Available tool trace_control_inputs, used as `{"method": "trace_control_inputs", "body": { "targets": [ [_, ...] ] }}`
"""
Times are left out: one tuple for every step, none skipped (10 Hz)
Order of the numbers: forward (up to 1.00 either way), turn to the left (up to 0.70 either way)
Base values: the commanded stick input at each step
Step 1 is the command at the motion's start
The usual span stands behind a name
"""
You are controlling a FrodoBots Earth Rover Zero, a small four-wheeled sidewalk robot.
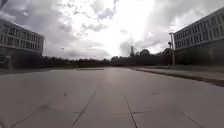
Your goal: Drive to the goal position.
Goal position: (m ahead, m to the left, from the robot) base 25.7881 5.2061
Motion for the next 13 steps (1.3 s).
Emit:
{"method": "trace_control_inputs", "body": {
  "targets": [
    [0.70, 0.00],
    [0.70, 0.00],
    [0.70, 0.00],
    [0.70, 0.00],
    [0.70, 0.00],
    [0.70, 0.00],
    [0.70, 0.00],
    [0.70, 0.00],
    [0.70, 0.00],
    [0.70, 0.00],
    [0.70, 0.00],
    [0.70, 0.00],
    [0.70, 0.00]
  ]
}}
